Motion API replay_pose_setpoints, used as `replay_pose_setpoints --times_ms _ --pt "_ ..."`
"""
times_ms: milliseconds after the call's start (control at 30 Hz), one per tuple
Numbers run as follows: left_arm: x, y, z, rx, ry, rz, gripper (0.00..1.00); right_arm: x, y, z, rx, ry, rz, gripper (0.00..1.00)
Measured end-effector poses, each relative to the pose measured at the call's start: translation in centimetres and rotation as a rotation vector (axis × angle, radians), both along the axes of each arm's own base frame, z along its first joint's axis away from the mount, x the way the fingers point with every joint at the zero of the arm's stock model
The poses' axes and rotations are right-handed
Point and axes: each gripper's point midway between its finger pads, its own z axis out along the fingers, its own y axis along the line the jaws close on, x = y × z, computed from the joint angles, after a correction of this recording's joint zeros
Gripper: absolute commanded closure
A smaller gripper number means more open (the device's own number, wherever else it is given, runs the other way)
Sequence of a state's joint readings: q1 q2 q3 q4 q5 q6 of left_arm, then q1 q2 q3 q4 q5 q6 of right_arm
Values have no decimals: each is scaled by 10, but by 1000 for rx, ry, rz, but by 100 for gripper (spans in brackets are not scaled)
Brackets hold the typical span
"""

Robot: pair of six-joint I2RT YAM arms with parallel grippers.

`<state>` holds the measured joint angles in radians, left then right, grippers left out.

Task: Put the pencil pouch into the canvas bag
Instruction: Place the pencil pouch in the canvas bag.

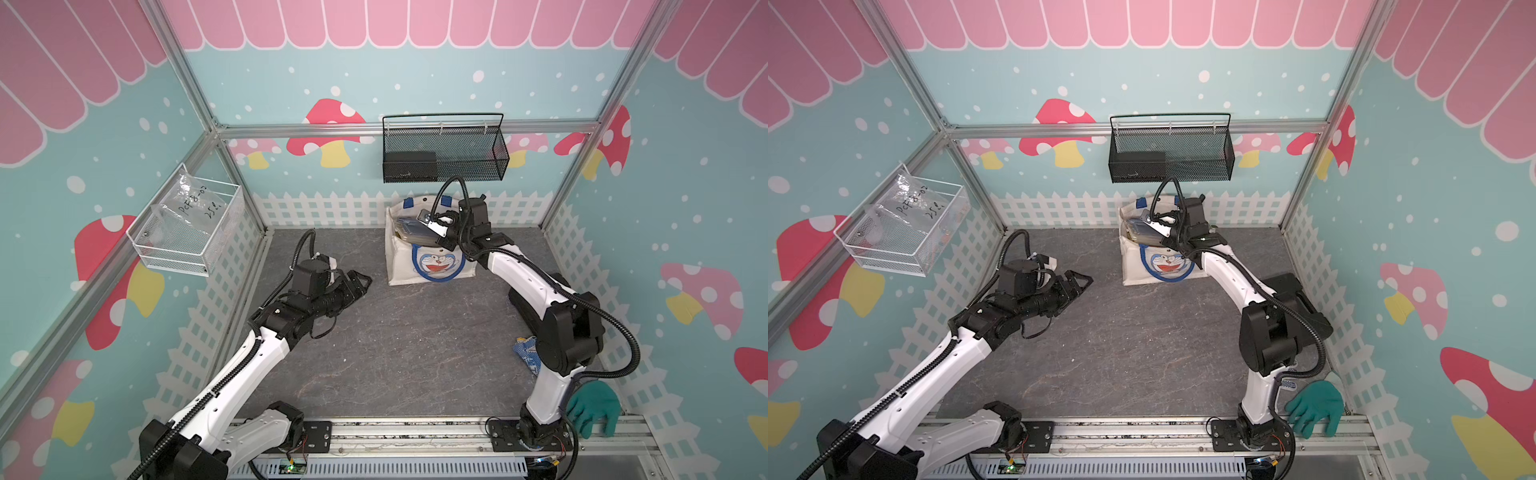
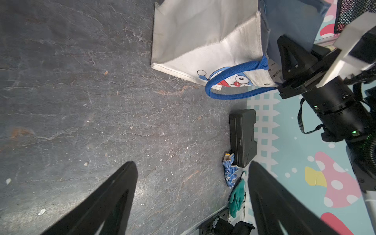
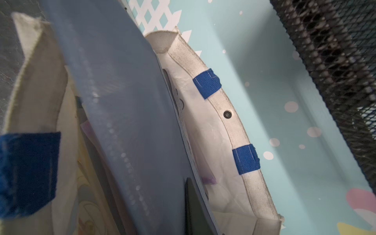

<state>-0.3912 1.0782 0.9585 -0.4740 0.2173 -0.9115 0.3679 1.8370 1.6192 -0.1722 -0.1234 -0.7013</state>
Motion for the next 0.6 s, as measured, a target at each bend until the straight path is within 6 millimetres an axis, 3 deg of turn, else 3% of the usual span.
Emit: replay_pose_setpoints --times_ms 300,400,600 --pt "5 -1 0 0 -16 3 14 -4 -2 10 64 20 -32 40" --pt "6 -1 -1 -1 -18 3 14 -17 -3 24 110 20 -32 36" --pt "7 -2 -3 0 -24 1 14 -49 -8 53 235 29 -37 38"
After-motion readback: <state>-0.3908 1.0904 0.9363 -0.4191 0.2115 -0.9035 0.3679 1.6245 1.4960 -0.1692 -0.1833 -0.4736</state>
